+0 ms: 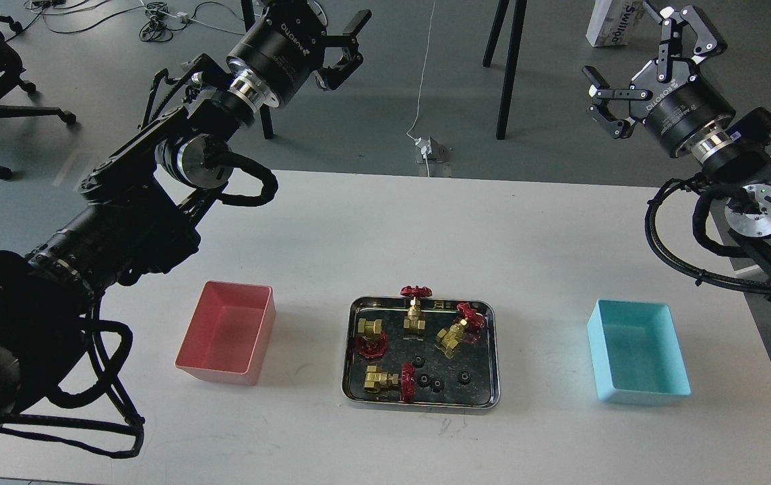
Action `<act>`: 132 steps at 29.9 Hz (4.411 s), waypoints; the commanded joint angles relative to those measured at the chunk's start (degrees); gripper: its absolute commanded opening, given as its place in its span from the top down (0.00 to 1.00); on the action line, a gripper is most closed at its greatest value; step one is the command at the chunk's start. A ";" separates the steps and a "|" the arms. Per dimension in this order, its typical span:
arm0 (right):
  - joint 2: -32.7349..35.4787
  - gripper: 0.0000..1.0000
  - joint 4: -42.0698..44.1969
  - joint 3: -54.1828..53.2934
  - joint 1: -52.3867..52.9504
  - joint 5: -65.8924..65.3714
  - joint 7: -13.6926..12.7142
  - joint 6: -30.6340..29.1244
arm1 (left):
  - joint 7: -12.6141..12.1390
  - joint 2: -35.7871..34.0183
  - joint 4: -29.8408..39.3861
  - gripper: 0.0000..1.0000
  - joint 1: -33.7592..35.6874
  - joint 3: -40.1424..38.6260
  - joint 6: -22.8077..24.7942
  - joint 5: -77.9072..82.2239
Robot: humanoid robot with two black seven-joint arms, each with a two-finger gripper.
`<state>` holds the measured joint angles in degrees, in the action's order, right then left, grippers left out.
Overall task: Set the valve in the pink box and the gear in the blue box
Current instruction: 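Raise the left arm and swing it toward the metal tray, then lower the left gripper over a brass valve with red handle, then close the left gripper on the brass valve in the tray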
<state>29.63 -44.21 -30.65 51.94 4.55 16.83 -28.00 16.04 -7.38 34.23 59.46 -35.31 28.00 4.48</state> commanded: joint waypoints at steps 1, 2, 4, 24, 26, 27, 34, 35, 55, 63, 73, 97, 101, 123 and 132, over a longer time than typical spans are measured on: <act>0.08 0.01 1.14 -0.37 1.05 0.19 -1.27 0.00 | 0.75 0.09 -0.39 0.00 -1.63 0.15 0.00 -0.09; -0.01 0.01 1.67 -0.37 1.41 0.28 -1.27 0.00 | 0.75 0.09 -0.39 0.00 -1.63 0.15 0.00 -0.09; -0.45 0.01 3.16 -0.55 2.63 0.72 -1.27 0.00 | 0.22 -0.17 -0.39 0.00 -1.20 -0.19 0.00 -0.26; -1.68 0.01 10.81 -9.95 8.00 1.08 -1.53 0.00 | 11.96 -25.20 28.06 0.00 9.31 18.63 0.00 11.25; -1.77 0.01 12.13 -9.34 8.00 1.08 -2.15 0.00 | 11.96 -27.76 32.64 0.00 17.75 30.69 0.00 11.95; -1.77 0.01 12.22 -9.16 8.00 0.99 -2.32 0.00 | 11.96 -28.29 34.40 0.00 21.97 36.40 0.00 12.56; -1.24 0.01 12.39 -9.60 5.37 1.08 -2.59 0.00 | 11.96 -24.36 46.09 0.00 44.92 67.26 0.00 31.79; -1.16 0.01 12.48 -9.60 5.10 1.08 -2.59 0.00 | 11.96 -21.65 48.02 0.00 48.17 72.96 -1.01 35.04; -0.89 0.01 13.89 -10.13 4.22 1.16 -2.50 0.00 | 11.96 7.21 35.47 0.00 42.06 101.40 -25.10 45.88; -0.89 0.01 13.71 -14.70 7.55 1.08 -3.02 0.00 | 11.96 7.38 29.24 0.00 35.99 101.40 -25.01 45.88; -1.86 0.01 13.71 -14.52 9.06 1.08 -4.70 0.00 | 11.96 7.38 25.36 0.00 31.51 101.23 -25.19 45.88; -1.86 0.01 13.80 -14.52 4.49 1.08 -4.70 0.00 | 11.96 7.38 20.26 0.24 24.82 101.93 -27.56 46.14; -1.86 0.01 13.89 -14.43 4.13 1.08 -4.70 0.00 | 11.96 7.38 20.35 0.26 24.82 102.02 -27.47 46.41; -1.86 0.01 13.89 -14.79 2.90 1.08 -4.70 0.00 | 11.96 7.38 20.18 0.70 22.98 101.67 -27.65 46.32; -1.86 0.01 13.89 -14.87 2.64 1.08 -4.70 0.00 | 11.96 7.38 20.18 0.89 22.98 101.67 -28.79 46.32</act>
<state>27.77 -30.32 -45.52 54.66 5.62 12.13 -28.00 28.00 0.00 54.40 82.44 66.42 -0.64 50.80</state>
